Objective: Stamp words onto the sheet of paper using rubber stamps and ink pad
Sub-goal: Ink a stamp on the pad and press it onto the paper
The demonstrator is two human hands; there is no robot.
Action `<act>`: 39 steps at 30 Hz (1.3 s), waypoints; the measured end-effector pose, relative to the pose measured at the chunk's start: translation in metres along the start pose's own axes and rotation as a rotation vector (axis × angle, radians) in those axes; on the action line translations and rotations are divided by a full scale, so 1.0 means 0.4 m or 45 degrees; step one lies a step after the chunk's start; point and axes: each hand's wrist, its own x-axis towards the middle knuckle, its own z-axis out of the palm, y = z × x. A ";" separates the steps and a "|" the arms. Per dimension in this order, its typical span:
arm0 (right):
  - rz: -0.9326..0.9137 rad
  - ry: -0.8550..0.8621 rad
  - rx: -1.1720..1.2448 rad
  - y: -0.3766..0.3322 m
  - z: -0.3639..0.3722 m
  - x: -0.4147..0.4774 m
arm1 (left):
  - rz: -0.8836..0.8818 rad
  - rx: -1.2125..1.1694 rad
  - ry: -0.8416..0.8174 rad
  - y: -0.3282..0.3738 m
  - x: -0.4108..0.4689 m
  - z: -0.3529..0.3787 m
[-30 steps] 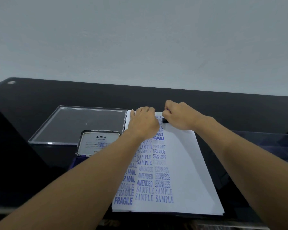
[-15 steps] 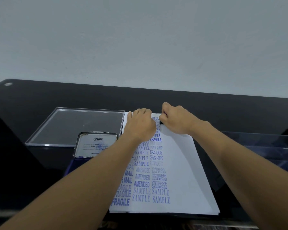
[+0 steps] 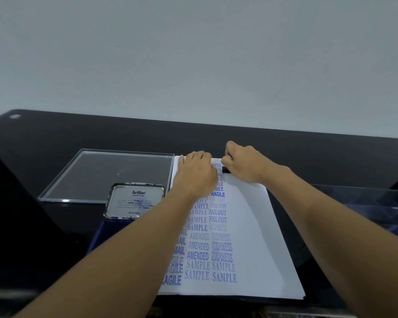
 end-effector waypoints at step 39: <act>0.062 -0.020 0.042 -0.003 -0.020 -0.006 | -0.154 -0.162 -0.126 0.025 0.003 -0.054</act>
